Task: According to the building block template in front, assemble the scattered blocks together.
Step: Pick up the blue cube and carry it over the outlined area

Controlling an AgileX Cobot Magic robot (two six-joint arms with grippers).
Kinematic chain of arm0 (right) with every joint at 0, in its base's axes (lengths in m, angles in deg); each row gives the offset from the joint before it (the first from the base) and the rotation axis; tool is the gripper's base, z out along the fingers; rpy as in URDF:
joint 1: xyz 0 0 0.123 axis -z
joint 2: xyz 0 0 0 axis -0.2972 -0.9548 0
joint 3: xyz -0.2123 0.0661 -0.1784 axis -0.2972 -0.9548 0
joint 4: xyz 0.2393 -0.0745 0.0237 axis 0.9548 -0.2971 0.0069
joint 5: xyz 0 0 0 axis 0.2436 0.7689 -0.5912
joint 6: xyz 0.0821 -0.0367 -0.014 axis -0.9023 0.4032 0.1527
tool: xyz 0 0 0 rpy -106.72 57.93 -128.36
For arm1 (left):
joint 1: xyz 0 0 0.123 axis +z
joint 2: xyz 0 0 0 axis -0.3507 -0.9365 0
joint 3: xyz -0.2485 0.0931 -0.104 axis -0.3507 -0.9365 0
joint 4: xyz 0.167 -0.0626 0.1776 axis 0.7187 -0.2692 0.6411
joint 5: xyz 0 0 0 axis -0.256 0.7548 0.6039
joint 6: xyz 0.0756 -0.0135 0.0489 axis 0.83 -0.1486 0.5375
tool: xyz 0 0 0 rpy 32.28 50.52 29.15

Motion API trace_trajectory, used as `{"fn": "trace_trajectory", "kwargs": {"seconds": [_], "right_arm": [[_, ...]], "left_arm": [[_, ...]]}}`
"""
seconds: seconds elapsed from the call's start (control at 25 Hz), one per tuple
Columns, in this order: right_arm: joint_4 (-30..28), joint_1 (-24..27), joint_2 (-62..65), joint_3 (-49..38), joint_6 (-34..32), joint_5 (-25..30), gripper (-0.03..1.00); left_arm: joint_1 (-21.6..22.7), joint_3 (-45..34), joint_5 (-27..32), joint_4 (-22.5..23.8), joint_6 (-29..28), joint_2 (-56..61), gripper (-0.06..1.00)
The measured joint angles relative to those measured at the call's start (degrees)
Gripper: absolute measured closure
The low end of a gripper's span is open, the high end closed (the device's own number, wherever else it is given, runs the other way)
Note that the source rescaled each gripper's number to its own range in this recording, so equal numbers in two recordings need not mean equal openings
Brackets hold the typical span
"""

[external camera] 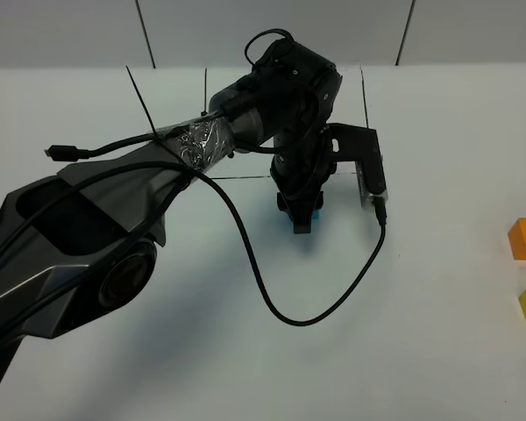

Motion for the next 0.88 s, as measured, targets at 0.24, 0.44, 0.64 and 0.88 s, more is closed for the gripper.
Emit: {"fn": "trace_trajectory", "kwargs": {"seconds": [0.24,0.44,0.64,0.88], "right_arm": [[0.0,0.0,0.0,0.0,0.0,0.0,0.26],[0.0,0.0,0.0,0.0,0.0,0.0,0.26],[0.0,0.0,0.0,0.0,0.0,0.0,0.26],[0.0,0.0,0.0,0.0,0.0,0.0,0.26]], "left_arm": [[0.0,-1.0,0.0,0.0,0.7,0.0,0.94],[0.1,-1.1,0.0,0.0,-0.6,-0.1,0.94],[0.1,-1.1,0.0,0.2,-1.5,-1.4,0.94],[0.1,-1.0,0.0,0.2,-1.5,-1.6,0.94]]}}
